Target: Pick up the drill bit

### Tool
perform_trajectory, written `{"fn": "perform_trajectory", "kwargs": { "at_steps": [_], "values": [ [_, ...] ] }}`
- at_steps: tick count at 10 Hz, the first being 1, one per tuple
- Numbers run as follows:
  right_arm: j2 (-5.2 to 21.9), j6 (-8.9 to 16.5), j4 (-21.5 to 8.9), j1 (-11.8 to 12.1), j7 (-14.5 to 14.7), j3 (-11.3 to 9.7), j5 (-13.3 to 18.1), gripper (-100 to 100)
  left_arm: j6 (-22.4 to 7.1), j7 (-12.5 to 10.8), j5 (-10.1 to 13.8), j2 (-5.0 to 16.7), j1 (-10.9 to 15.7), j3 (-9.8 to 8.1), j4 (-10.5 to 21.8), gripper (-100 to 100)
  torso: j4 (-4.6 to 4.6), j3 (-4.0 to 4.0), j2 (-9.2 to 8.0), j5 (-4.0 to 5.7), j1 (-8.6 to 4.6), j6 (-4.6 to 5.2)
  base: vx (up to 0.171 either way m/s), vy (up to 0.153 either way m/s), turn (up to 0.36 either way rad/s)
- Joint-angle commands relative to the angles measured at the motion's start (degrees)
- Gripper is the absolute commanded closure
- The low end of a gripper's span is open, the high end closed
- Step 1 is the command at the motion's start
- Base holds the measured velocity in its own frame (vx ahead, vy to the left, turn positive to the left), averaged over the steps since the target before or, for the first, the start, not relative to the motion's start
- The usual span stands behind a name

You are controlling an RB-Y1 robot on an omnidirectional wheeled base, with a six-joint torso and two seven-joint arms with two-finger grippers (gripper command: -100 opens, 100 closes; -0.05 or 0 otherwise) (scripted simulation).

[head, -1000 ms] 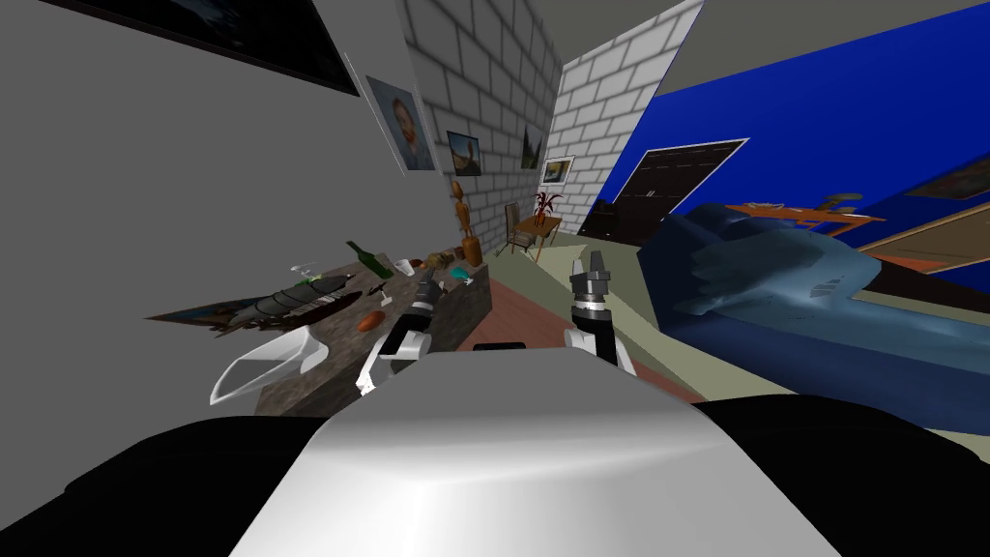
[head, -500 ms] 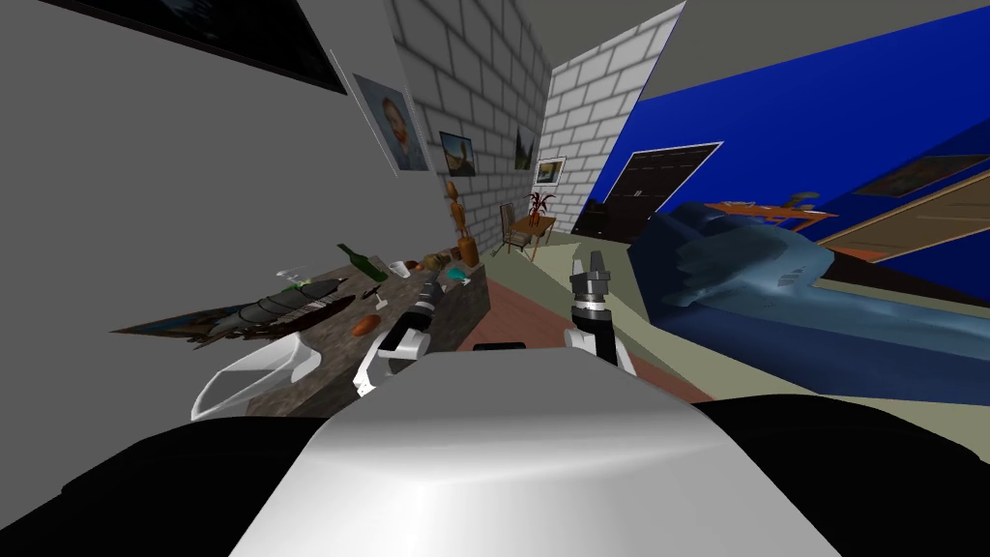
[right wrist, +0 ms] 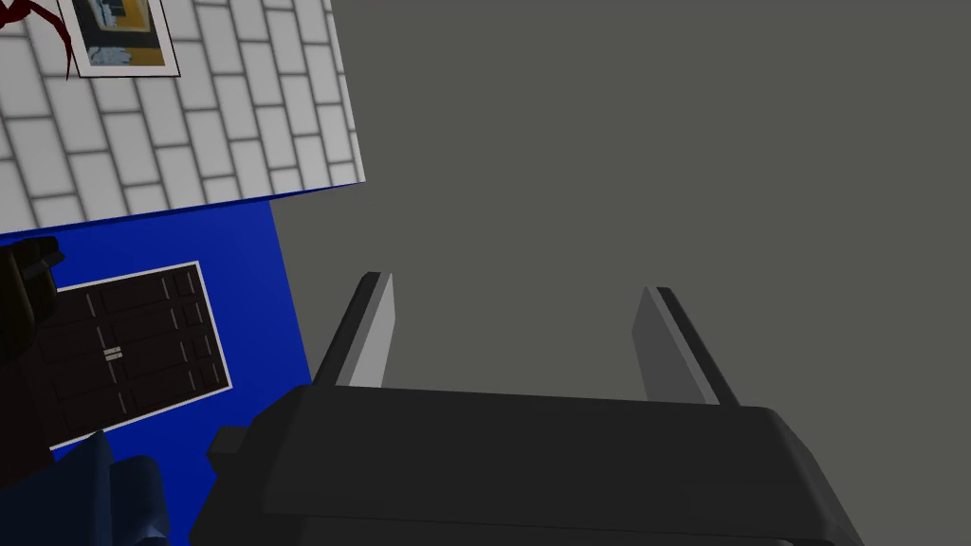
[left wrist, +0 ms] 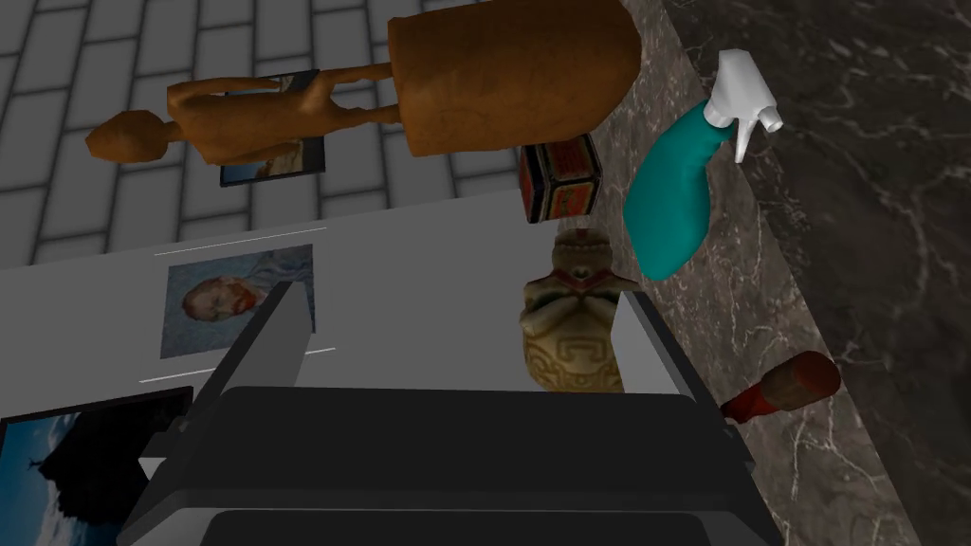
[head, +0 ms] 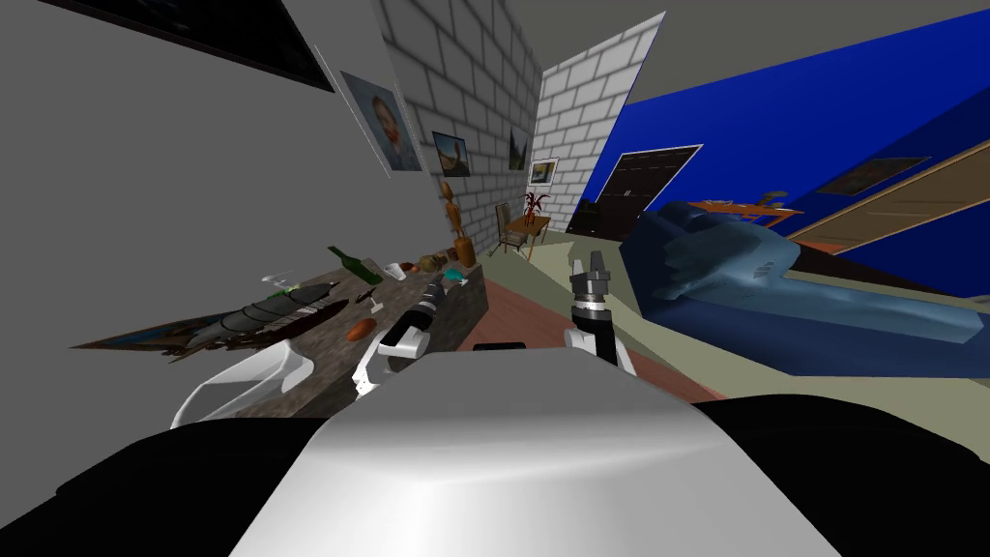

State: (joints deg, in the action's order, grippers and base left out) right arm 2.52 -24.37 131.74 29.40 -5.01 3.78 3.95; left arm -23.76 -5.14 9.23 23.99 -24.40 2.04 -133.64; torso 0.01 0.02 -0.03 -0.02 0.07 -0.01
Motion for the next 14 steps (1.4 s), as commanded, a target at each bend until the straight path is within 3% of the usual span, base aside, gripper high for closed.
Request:
{"fn": "perform_trajectory", "kwargs": {
  "at_steps": [1,4,5,7,10,12,13,14],
  "values": [
    [0.0,0.0,0.0,0.0,0.0,0.0,0.0,0,-2.9,0.1,0.5,0.9,0.0,0.01,-0.3,-100,0.0,0.0,0.0,0.0,0.0,0.0,-0.008,0.016,-0.057],
    [0.0,0.0,0.0,0.0,0.0,0.0,0.0,0,-7.4,0.4,1.3,2.3,0.5,0.29,-0.4,-100,-0.01,-0.02,0.04,0.0,-0.01,0.0,-0.002,0.01,-0.06],
    [0.0,0.0,0.0,0.0,0.0,0.0,0.0,0,-9.1,0.8,2.2,3.8,0.9,0.55,-0.5,-100,-0.01,-0.03,0.04,0.0,0.0,-0.03,0.004,0.016,-0.096],
    [0.0,0.0,0.0,0.0,0.0,0.0,0.0,0,-11.4,0.8,2.2,3.8,0.9,0.55,-0.5,-100,-0.01,-0.04,0.06,-0.01,0.02,-0.03,0.003,0.013,-0.02],
    [0.0,0.0,0.0,0.0,0.0,0.0,0.0,0,-16.4,1.5,4.2,6.7,1.8,1.0,-0.5,-100,-0.02,-0.06,0.1,-0.01,0.01,-0.03,0.015,0.018,-0.088],
    [0.0,0.0,0.0,0.0,0.0,0.0,0.0,0,-18.7,1.5,4.2,6.7,1.8,1.0,-0.5,-100,-0.03,-0.07,0.13,-0.02,0.04,-0.04,0.013,0.015,-0.013],
    [0.0,0.0,0.0,0.0,0.0,0.0,0.0,0,-20.9,1.8,5.3,8.2,2.2,1.17,-0.4,-100,-0.02,-0.06,0.1,-0.01,-0.01,-0.04,0.026,0.016,-0.071],
    [0.0,0.0,0.0,0.0,0.0,0.0,0.0,0,-22.2,1.8,5.3,8.2,2.2,1.17,-0.4,-100,-0.03,-0.08,0.14,0.0,0.01,-0.02,0.023,0.022,-0.048]
  ]
}}
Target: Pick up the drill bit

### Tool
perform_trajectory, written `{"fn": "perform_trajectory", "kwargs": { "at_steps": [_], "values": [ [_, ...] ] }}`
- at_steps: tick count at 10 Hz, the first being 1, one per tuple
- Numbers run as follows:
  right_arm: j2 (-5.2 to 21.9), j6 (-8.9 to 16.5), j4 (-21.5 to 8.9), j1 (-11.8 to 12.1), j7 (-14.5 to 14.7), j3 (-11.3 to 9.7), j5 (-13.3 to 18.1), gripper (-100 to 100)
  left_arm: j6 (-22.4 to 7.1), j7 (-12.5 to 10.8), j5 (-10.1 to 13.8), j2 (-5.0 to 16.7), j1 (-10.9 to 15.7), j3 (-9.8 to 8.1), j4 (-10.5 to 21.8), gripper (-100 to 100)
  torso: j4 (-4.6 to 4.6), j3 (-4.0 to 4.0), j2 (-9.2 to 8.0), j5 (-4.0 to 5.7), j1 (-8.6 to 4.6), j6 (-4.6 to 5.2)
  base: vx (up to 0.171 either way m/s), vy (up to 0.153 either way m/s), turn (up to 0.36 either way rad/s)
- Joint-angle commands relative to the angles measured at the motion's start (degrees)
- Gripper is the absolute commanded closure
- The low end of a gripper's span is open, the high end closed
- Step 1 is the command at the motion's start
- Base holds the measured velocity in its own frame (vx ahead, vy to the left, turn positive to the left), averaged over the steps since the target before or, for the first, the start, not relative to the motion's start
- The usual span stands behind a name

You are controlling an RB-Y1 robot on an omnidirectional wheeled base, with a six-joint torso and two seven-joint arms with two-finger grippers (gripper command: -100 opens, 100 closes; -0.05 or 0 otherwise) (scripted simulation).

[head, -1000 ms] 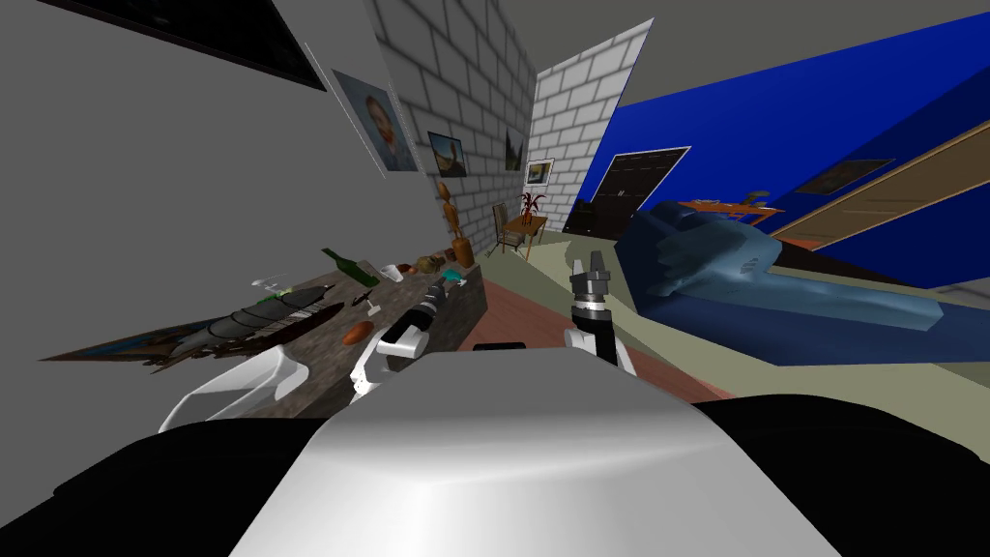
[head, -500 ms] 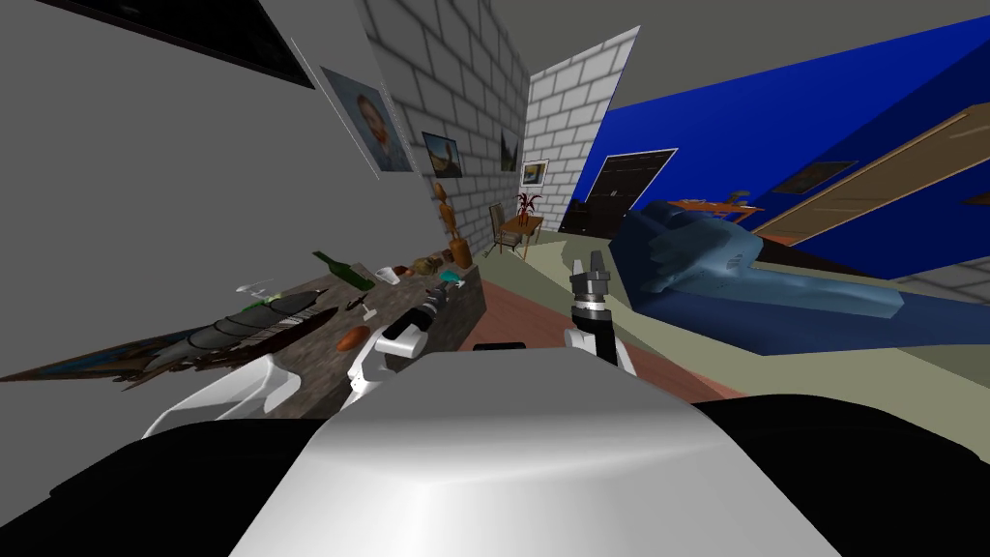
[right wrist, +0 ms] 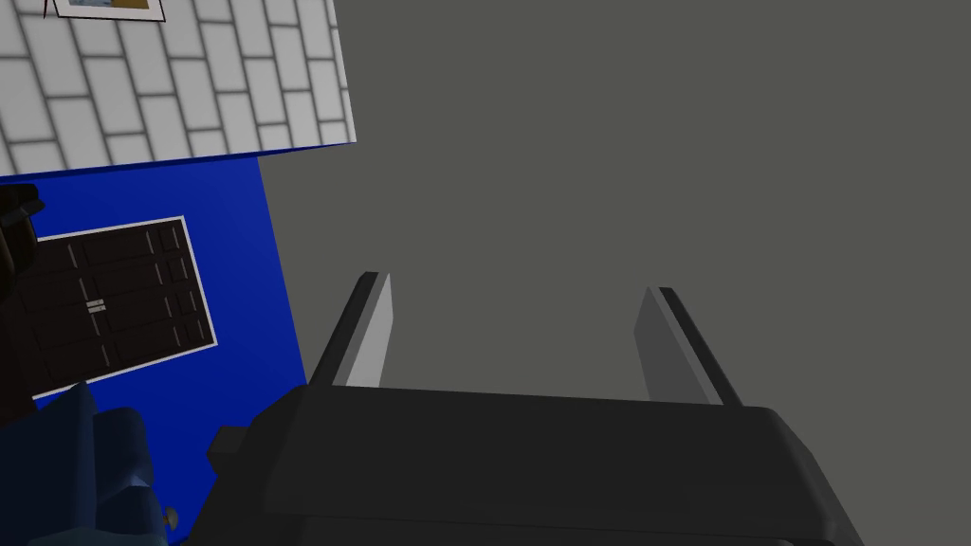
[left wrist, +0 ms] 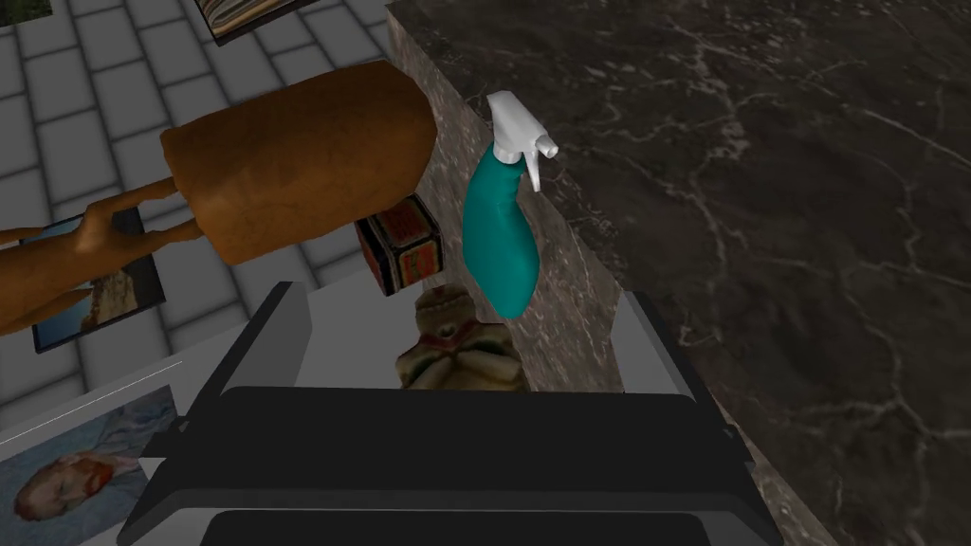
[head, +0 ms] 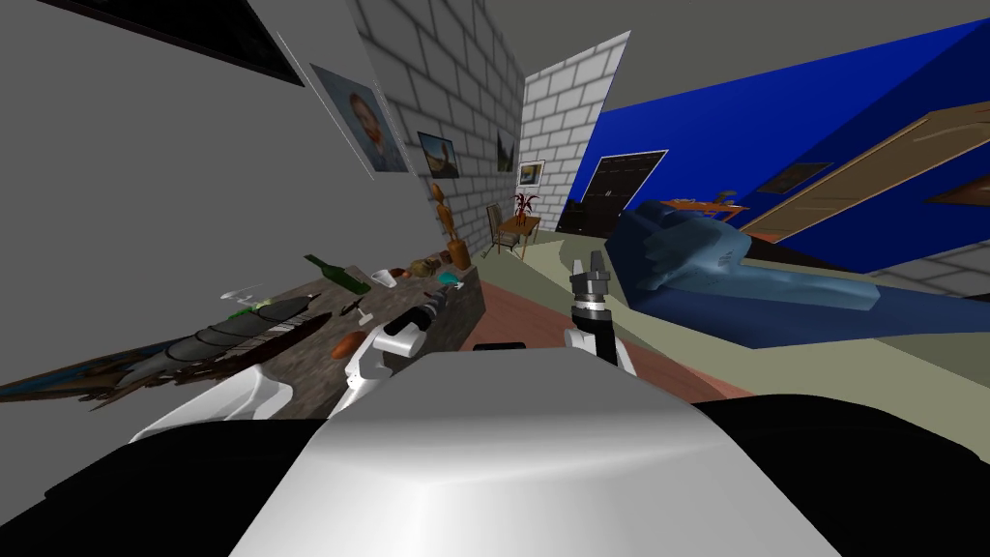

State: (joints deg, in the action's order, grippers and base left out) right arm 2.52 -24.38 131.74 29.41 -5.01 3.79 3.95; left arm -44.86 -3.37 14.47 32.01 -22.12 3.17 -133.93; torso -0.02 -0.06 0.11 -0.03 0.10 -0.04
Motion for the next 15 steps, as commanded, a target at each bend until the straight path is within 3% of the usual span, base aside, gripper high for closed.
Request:
{"fn": "perform_trajectory", "kwargs": {
  "at_steps": [1,8,9,12,15],
  "values": [
    [0.0,0.0,0.0,0.0,0.0,0.0,0.0,0,-2.9,0.5,1.3,1.6,0.3,0.19,0.1,-100,0.0,0.0,0.0,0.0,0.0,0.0,0.033,0.031,-0.076],
    [0.0,0.0,0.0,0.0,0.0,0.0,0.0,0,-13.8,1.6,5.5,6.0,1.6,0.43,0.8,-100,-0.02,-0.06,0.1,-0.01,0.08,-0.01,0.045,0.032,-0.035],
    [0.0,0.0,0.0,0.0,0.0,0.0,0.0,0,-15.3,2.0,7.0,7.4,2.0,0.46,1.1,-100,-0.02,-0.05,0.09,-0.02,0.05,-0.01,0.074,0.029,-0.028],
    [0.0,0.0,0.0,0.0,0.0,0.0,0.0,0,-19.5,2.4,8.5,8.8,2.4,0.47,1.4,-100,-0.04,-0.1,0.17,-0.01,0.07,-0.01,0.063,0.036,-0.019],
    [0.0,0.0,0.0,0.0,0.0,0.0,0.0,0,-23.9,3.2,11.6,11.3,3.2,0.44,2.1,-100,-0.04,-0.09,0.15,-0.01,0.02,-0.01,0.068,0.04,-0.013]
  ]
}}
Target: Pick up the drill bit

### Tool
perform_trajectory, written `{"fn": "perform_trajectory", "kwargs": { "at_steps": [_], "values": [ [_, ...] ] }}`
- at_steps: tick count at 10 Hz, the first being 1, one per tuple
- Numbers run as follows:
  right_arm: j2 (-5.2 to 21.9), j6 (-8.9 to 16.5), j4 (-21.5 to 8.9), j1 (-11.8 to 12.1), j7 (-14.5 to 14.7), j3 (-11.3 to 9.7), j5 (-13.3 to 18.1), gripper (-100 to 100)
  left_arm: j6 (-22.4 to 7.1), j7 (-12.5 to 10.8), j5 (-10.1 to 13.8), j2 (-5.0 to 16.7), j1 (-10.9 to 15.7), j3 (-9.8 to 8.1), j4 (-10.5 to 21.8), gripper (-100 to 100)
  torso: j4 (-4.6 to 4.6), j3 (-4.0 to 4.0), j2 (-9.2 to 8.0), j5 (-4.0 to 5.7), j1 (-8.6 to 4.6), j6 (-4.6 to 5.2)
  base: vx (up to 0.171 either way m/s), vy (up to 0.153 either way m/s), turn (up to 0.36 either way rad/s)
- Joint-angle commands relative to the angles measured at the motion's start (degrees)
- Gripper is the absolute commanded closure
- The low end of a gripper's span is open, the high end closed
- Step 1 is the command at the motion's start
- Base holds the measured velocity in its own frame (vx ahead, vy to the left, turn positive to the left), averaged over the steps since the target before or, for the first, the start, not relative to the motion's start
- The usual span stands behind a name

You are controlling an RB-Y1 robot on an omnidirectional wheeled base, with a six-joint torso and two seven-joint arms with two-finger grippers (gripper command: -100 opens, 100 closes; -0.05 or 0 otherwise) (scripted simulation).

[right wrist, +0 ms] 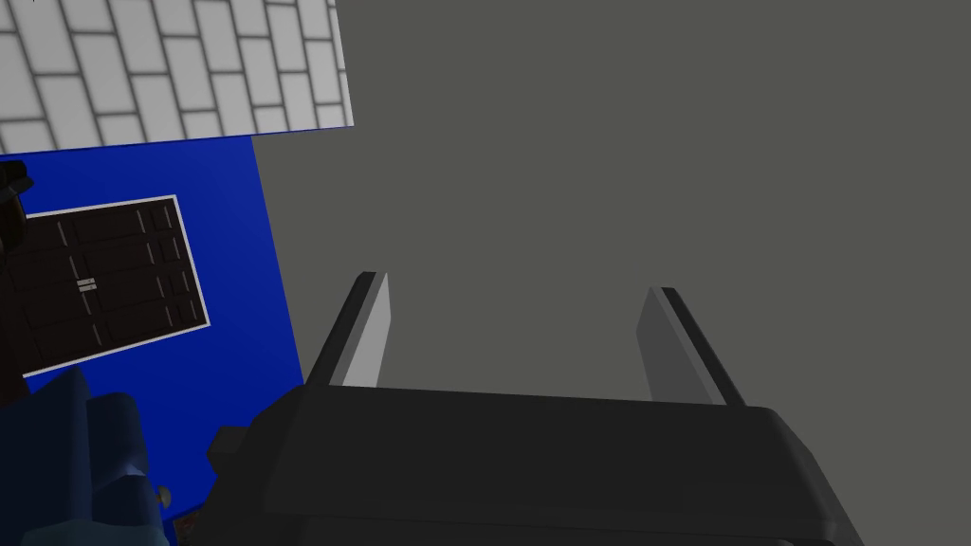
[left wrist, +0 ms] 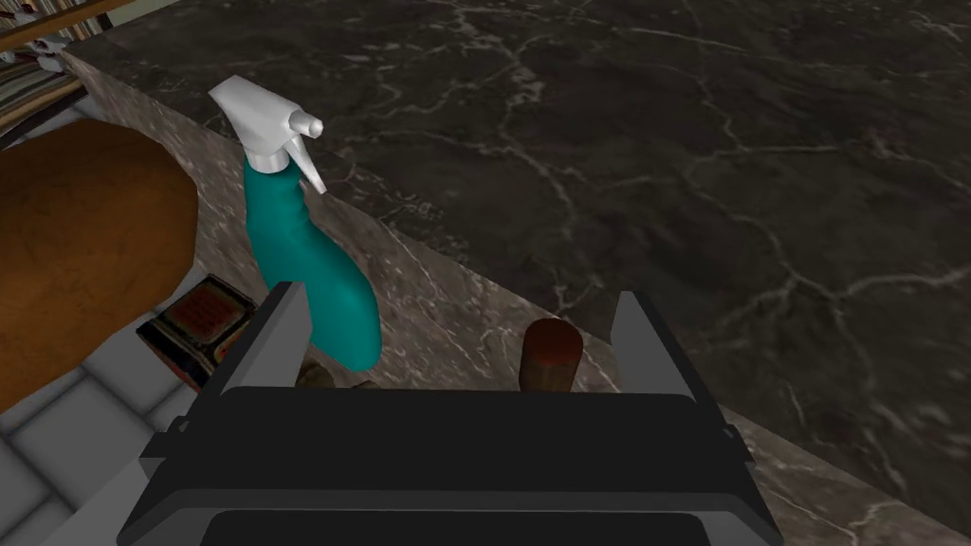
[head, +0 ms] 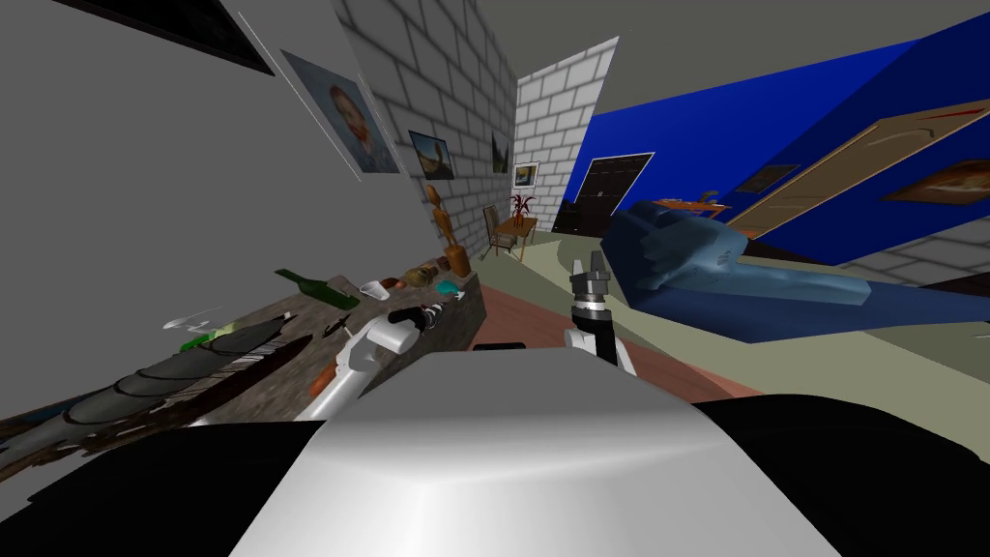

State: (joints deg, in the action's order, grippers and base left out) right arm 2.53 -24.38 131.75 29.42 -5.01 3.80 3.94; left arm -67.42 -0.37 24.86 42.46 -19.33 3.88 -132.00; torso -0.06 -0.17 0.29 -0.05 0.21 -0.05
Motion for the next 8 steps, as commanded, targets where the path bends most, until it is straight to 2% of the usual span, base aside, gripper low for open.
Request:
{"fn": "perform_trajectory", "kwargs": {
  "at_steps": [1,2,3,5,6,8],
  "values": [
    [0.0,0.0,0.0,0.0,0.0,0.0,0.0,0,-2.0,0.2,1.2,0.8,0.4,-0.27,0.2,-100,0.0,0.0,0.0,0.0,0.0,0.0,0.065,0.054,-0.013],
    [0.0,0.0,0.0,0.0,0.0,0.0,0.0,0,-4.2,0.6,2.6,2.0,0.7,-0.3,0.5,-100,0.0,0.0,-0.02,-0.01,0.0,0.0,0.077,0.057,-0.01],
    [0.0,0.0,0.0,0.0,0.0,0.0,0.0,0,-4.4,0.6,2.6,2.0,0.7,-0.3,0.5,-100,-0.01,-0.02,0.03,-0.01,0.02,0.0,0.067,0.033,-0.009],
    [0.0,0.0,0.0,0.0,0.0,0.0,0.0,0,-8.1,1.3,5.5,4.0,1.4,-0.38,1.2,-100,-0.01,-0.01,0.01,0.01,-0.09,0.0,0.086,0.037,-0.008],
    [0.0,0.0,0.0,0.0,0.0,0.0,0.0,0,-8.8,1.3,5.5,4.0,1.4,-0.38,1.2,-100,-0.02,-0.05,0.09,0.0,-0.04,0.0,0.076,0.049,-0.005],
    [0.0,0.0,0.0,0.0,0.0,0.0,0.0,0,-12.3,1.9,8.0,6.0,1.9,-0.46,1.7,-100,-0.01,-0.02,0.03,0.0,-0.03,0.0,0.087,0.046,-0.009]
  ]
}}
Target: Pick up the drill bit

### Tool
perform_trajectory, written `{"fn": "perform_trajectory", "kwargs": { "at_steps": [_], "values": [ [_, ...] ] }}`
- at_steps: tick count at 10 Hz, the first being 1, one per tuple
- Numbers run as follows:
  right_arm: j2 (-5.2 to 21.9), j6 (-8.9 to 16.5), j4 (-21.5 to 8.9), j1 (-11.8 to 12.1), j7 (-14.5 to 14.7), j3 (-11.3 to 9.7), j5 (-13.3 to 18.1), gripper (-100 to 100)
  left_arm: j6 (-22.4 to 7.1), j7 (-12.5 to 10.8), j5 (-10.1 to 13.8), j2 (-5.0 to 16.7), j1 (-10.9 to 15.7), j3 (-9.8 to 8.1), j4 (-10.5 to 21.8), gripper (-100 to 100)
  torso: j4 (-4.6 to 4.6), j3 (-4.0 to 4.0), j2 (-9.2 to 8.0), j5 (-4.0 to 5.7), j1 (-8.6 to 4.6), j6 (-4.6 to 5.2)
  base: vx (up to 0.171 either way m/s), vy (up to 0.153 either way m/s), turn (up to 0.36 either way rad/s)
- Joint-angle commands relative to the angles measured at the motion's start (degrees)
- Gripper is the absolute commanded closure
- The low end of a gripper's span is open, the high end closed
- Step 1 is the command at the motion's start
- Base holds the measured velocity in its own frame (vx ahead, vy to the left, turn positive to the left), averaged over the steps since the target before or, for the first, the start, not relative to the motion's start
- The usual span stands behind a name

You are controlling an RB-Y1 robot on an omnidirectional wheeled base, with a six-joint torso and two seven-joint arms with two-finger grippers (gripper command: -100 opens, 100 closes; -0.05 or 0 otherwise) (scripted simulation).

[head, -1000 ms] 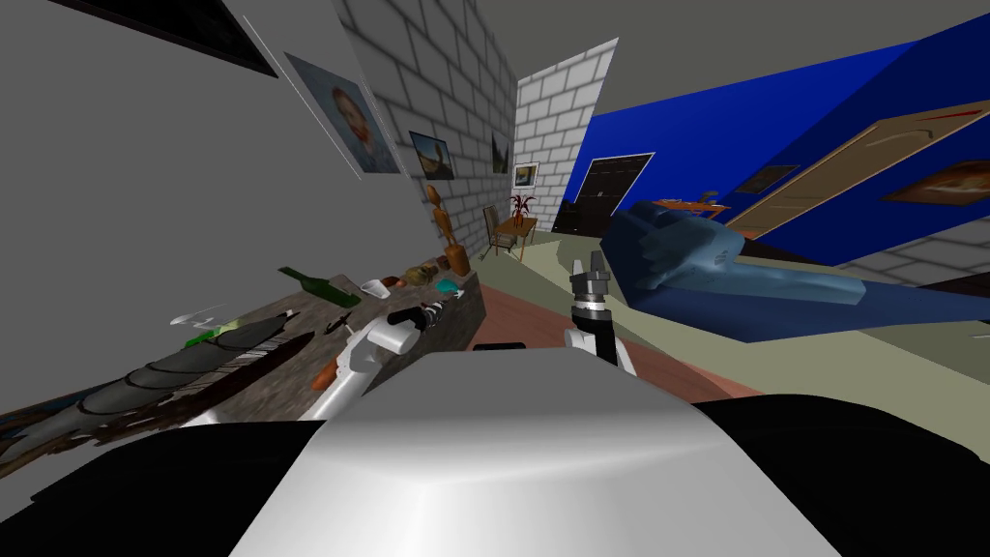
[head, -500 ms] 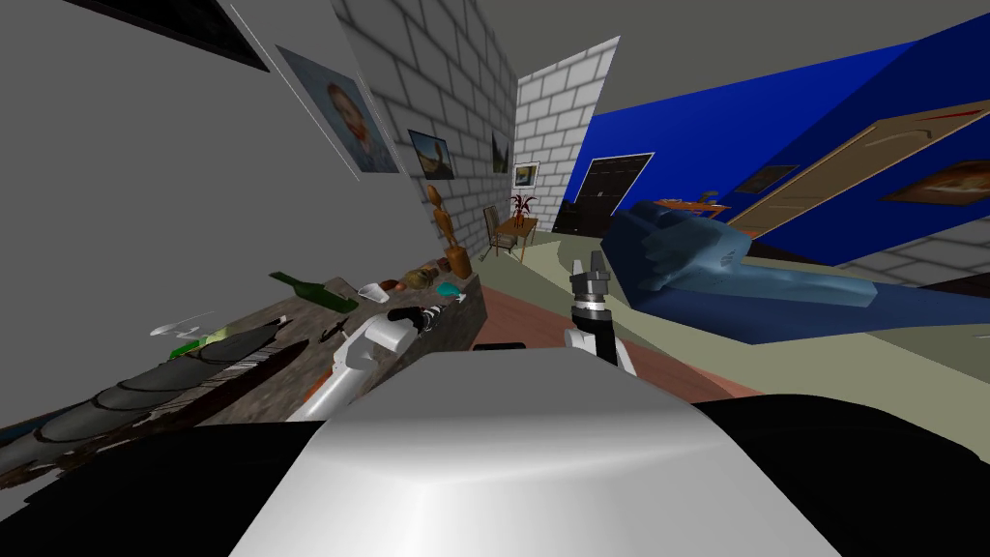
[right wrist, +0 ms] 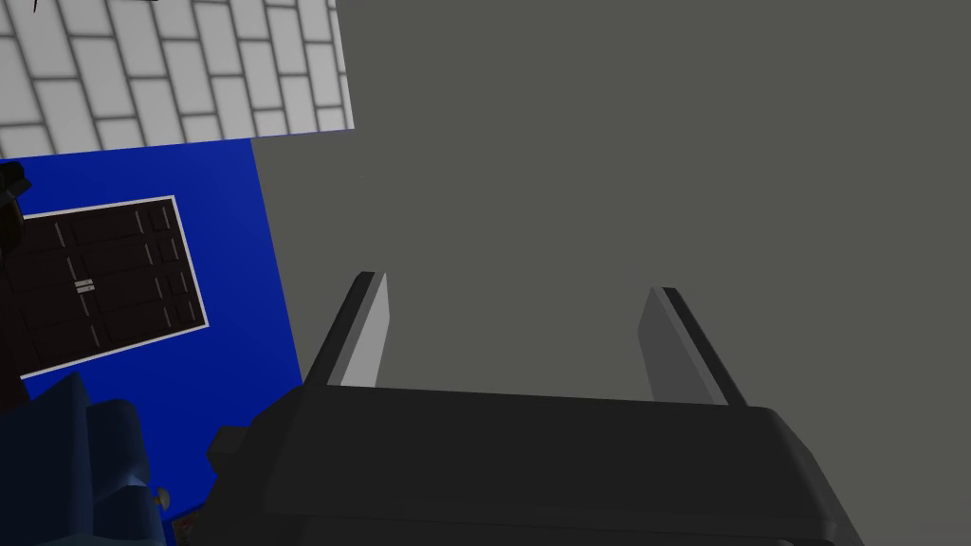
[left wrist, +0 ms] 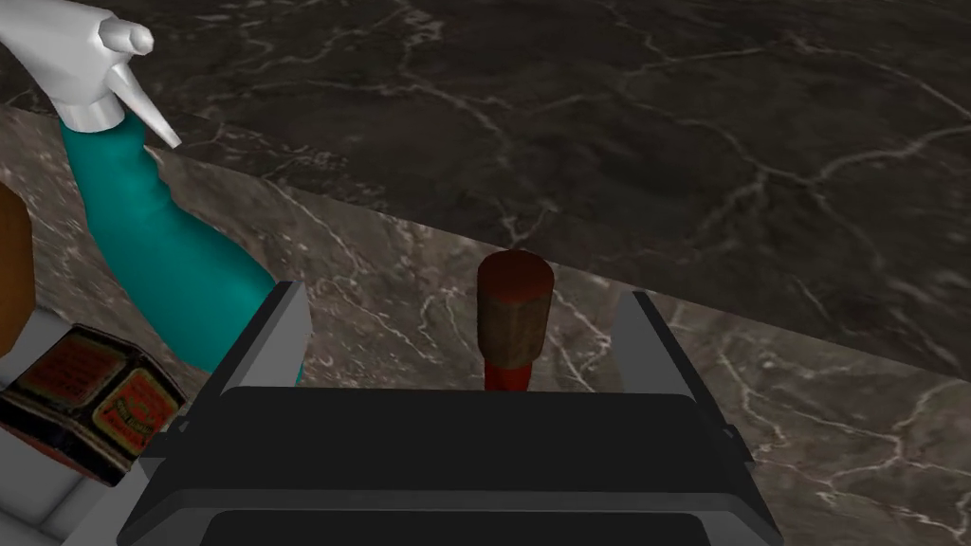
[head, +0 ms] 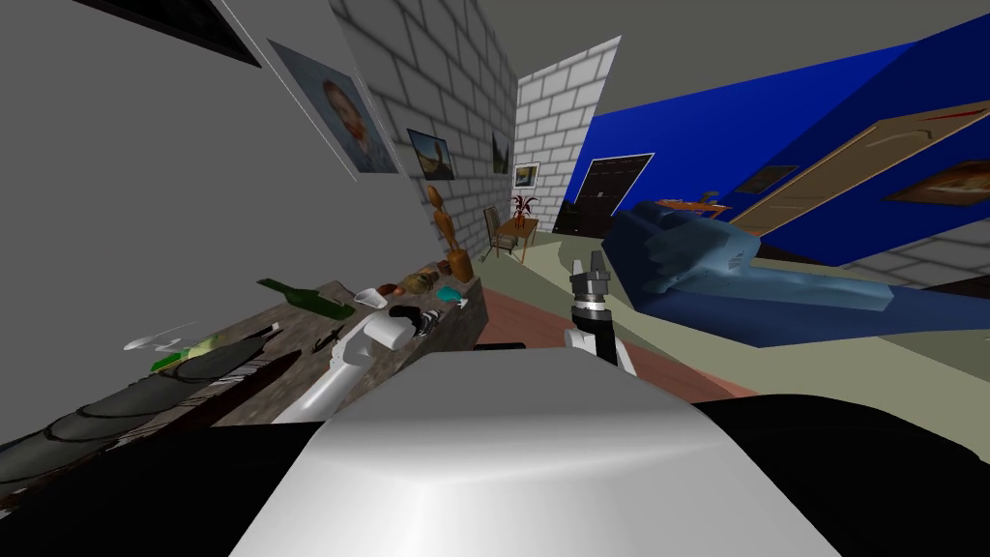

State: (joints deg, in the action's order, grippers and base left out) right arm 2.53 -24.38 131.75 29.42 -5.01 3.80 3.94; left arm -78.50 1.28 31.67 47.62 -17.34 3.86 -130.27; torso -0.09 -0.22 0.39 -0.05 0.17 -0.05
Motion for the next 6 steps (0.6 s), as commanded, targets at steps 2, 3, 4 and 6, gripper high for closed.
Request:
{"fn": "perform_trajectory", "kwargs": {
  "at_steps": [2,3,4,6],
  "values": [
    [0.0,0.0,0.0,0.0,0.0,0.0,0.0,0,-4.7,0.8,3.3,2.7,0.4,-0.5,0.3,-100,-0.01,-0.01,0.02,0.0,0.06,0.0,0.105,0.065,-0.01],
    [0.0,0.0,0.0,0.0,0.0,0.0,0.0,0,-6.2,1.0,4.2,3.5,0.6,-0.52,0.4,-100,-0.01,-0.03,0.04,-0.02,0.08,0.0,0.093,0.054,-0.015],
    [0.0,0.0,0.0,0.0,0.0,0.0,0.0,0,-7.4,1.2,4.9,4.2,0.7,-0.55,0.5,-100,-0.01,-0.01,0.01,-0.01,0.04,0.0,0.09,0.043,-0.011],
    [0.0,0.0,0.0,0.0,0.0,0.0,0.0,0,-9.7,1.5,6.3,5.6,1.0,-0.58,0.7,-100,0.01,0.03,-0.07,0.0,-0.04,0.0,0.061,0.033,-0.012]
  ]
}}
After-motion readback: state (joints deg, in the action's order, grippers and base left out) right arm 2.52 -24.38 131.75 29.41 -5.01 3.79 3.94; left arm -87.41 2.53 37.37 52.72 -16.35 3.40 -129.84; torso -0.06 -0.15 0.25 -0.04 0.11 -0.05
